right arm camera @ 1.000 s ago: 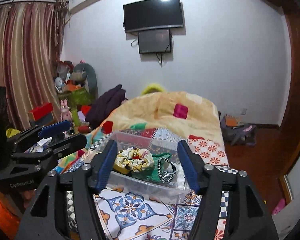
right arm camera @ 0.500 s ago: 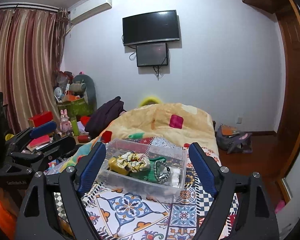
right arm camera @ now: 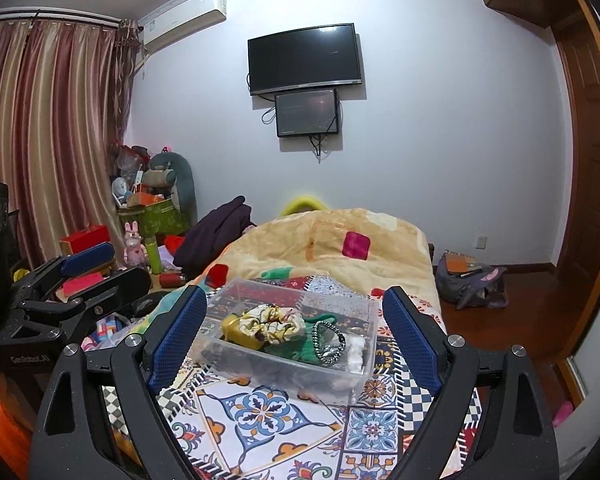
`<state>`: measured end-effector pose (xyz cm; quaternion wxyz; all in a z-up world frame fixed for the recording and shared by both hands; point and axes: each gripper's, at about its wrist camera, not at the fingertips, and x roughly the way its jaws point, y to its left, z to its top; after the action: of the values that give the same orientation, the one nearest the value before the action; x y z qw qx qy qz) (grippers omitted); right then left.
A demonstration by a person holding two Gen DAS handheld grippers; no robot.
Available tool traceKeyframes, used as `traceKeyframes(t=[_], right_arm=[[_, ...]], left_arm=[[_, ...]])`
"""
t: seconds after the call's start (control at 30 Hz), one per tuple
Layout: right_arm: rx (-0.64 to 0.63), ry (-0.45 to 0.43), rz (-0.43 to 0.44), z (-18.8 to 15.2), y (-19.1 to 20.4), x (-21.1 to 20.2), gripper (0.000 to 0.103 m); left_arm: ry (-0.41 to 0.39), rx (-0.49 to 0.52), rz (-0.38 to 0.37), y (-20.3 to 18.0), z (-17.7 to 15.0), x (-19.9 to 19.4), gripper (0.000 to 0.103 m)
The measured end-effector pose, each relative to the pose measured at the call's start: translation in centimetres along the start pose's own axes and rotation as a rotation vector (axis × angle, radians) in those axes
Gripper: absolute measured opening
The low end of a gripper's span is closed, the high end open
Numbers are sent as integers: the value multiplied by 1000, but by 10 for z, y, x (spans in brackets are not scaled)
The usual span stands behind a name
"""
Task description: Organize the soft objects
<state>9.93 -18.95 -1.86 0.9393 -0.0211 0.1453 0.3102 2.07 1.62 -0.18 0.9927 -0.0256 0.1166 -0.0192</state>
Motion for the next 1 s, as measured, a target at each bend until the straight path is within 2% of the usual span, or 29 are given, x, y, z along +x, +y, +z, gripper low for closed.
traceKeyframes(t=[1.0], right_arm=[[25, 4, 7, 1, -2, -5, 89]], left_arm=[[19, 7, -7, -4, -5, 5, 103]])
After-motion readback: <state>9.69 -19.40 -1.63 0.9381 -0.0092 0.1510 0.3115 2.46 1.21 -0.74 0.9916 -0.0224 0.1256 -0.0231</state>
